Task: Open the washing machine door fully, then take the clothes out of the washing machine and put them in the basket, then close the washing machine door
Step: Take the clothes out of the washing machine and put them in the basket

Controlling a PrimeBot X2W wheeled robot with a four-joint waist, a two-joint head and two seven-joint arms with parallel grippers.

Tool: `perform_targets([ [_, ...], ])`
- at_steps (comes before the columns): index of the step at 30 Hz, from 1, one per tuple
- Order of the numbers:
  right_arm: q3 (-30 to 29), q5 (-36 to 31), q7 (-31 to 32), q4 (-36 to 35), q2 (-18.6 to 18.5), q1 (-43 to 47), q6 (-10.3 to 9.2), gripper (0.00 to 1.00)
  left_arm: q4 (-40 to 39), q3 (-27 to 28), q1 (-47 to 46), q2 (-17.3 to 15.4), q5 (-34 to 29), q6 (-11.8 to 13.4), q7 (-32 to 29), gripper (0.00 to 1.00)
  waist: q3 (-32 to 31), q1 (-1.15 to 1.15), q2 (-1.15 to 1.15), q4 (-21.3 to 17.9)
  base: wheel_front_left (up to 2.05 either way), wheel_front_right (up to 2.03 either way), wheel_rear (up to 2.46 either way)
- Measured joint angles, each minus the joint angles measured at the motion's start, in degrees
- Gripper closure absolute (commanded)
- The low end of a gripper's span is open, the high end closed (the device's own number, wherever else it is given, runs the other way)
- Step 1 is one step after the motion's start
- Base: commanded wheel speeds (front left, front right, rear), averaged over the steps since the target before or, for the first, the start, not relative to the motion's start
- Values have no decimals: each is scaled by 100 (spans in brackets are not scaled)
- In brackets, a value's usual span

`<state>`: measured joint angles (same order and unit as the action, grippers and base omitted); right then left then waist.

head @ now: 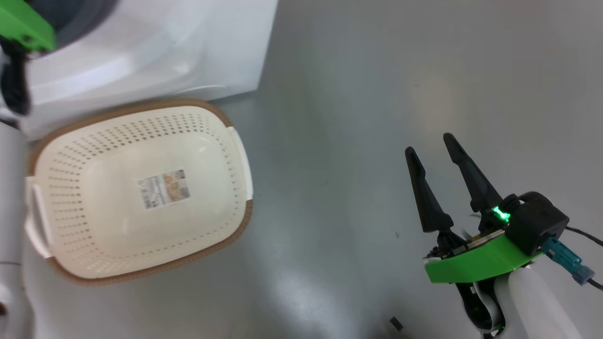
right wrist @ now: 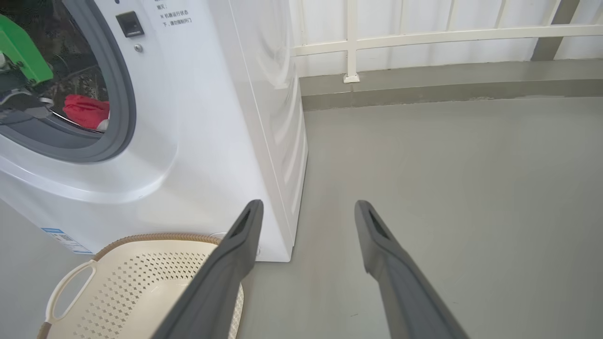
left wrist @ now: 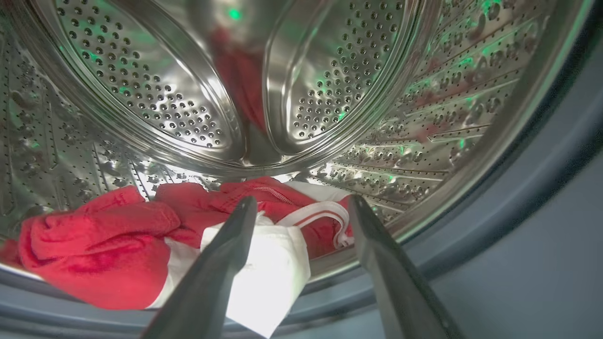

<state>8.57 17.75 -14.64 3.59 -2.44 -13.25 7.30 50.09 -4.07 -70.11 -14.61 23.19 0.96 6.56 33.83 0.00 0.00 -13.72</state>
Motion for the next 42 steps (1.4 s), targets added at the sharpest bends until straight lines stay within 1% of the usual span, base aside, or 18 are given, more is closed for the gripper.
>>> perform_targets([
  [5,54,119,0,4,-1,-141,0,0,303,15,-344,-270,2,1,-213,0,172,0,0,-240,0,0,0],
  [10,132,190,0,13,0,-174,0,0,621,-16,-548,-369,-1,11,-439,0,336,0,0,-357,0,0,0],
  [16,175,190,0,23,0,-230,0,0,1022,-118,-661,-406,-40,214,-886,0,429,0,0,-401,0,0,0],
  [17,178,190,0,24,0,-230,0,0,1060,-138,-675,-415,-67,274,-921,7,431,0,0,-403,0,0,0],
  [18,178,190,0,24,0,-230,0,0,1090,-163,-695,-424,-100,323,-959,53,431,0,0,-405,0,0,0],
  [20,178,189,0,24,0,-230,0,0,1137,-171,-740,-444,-93,319,-1051,100,428,0,0,-409,0,0,0],
  [30,176,121,0,48,0,-230,0,0,1144,-354,-762,-445,-122,310,-1018,100,360,0,0,-337,0,0,0],
  [37,165,-80,0,86,-1,-228,0,0,920,-498,-686,-403,-204,312,-643,100,223,0,0,-186,0,0,0],
  [42,174,-159,0,124,-1,-212,0,0,649,-554,-377,-331,-202,304,-322,100,45,0,0,-60,0,0,0],
])
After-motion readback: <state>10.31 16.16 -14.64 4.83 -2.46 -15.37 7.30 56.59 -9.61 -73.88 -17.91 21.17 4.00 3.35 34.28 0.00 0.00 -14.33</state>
